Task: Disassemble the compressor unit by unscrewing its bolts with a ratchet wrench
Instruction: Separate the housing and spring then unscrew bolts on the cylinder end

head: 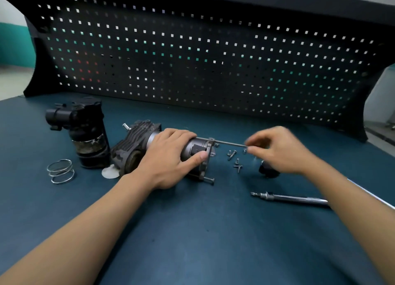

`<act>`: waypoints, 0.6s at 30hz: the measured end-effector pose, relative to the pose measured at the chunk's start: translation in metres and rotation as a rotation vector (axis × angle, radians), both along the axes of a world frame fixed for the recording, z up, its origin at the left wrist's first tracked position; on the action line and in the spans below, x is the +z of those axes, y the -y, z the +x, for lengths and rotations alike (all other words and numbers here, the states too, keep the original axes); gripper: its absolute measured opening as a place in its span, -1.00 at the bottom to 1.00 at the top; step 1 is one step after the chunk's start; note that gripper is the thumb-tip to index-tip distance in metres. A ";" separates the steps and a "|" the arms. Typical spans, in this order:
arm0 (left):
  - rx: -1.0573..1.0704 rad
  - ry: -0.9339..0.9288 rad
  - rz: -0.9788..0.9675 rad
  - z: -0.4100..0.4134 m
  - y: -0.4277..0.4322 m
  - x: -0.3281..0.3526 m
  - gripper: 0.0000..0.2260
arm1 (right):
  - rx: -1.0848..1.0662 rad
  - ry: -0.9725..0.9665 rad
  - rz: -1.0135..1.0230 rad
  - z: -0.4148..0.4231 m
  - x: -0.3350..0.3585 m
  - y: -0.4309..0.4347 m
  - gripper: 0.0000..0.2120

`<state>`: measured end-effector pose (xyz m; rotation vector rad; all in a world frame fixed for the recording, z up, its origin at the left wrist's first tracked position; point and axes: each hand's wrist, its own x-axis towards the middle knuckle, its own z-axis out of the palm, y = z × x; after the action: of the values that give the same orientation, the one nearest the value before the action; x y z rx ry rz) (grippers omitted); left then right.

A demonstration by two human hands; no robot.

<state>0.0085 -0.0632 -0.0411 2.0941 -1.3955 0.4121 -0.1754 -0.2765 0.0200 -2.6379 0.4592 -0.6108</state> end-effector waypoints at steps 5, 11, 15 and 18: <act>0.020 0.021 -0.011 -0.008 0.005 0.000 -0.35 | -0.092 0.044 0.262 -0.070 -0.013 0.009 -0.66; 0.052 0.038 -0.032 -0.012 0.007 0.001 -0.33 | -0.188 0.234 -0.014 -0.034 -0.014 -0.022 -0.87; 0.059 0.040 -0.038 -0.013 0.008 0.001 -0.33 | -0.212 0.035 -0.272 -0.006 -0.019 -0.036 -0.72; 0.064 0.036 -0.048 -0.013 0.008 0.001 -0.34 | -0.184 -0.165 -0.364 -0.001 -0.027 -0.031 -0.82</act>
<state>-0.0046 -0.0714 -0.0405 2.1061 -1.3288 0.5064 -0.1761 -0.2455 -0.0069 -3.0300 0.7053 -0.5808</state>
